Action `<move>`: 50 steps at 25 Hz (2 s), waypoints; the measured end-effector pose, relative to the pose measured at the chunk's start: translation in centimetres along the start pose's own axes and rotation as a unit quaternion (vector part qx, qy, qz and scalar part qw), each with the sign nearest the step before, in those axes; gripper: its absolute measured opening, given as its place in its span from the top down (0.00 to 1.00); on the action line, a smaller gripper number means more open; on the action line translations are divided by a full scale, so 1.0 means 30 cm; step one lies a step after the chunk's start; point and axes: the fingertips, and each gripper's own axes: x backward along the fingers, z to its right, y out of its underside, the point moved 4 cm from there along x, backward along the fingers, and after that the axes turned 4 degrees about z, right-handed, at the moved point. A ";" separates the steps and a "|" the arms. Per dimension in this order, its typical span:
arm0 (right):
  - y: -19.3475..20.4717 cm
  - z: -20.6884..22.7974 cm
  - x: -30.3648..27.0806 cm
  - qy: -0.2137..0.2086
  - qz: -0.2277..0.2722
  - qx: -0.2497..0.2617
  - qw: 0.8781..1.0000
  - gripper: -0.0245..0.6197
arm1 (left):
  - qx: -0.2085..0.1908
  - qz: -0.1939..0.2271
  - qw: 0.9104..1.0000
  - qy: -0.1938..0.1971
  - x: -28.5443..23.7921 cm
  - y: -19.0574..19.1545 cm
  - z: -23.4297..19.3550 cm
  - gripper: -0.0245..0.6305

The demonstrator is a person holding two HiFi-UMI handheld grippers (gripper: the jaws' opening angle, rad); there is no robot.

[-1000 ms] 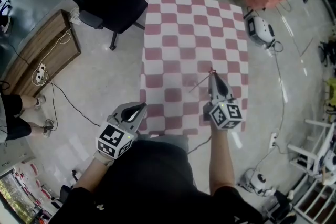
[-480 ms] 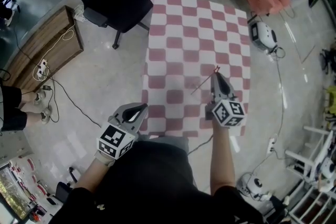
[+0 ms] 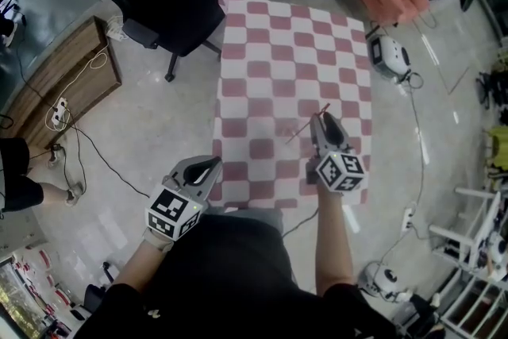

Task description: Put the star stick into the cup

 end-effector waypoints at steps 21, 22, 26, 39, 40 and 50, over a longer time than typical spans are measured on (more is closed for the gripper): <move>-0.078 -0.440 0.318 -0.033 0.054 0.061 0.996 0.88 | -0.039 0.080 0.994 0.066 0.028 -0.140 -0.001 0.90; -0.077 -0.458 0.339 -0.034 0.057 0.062 0.996 0.88 | -0.043 0.081 0.993 0.071 0.031 -0.144 0.007 0.90; -0.066 -0.519 0.401 -0.038 0.067 0.076 0.994 0.90 | -0.053 0.085 0.991 0.090 0.042 -0.151 0.033 0.90; 0.017 -0.582 0.467 -0.038 0.075 0.084 0.993 0.92 | -0.068 0.092 0.986 0.120 0.077 -0.124 0.088 0.90; 0.019 -0.582 0.468 -0.040 0.077 0.081 0.993 0.92 | -0.068 0.092 0.986 0.120 0.078 -0.121 0.091 0.90; 0.009 -0.570 0.467 -0.035 0.077 0.074 0.994 0.93 | -0.063 0.097 0.986 0.117 0.089 -0.116 0.093 0.90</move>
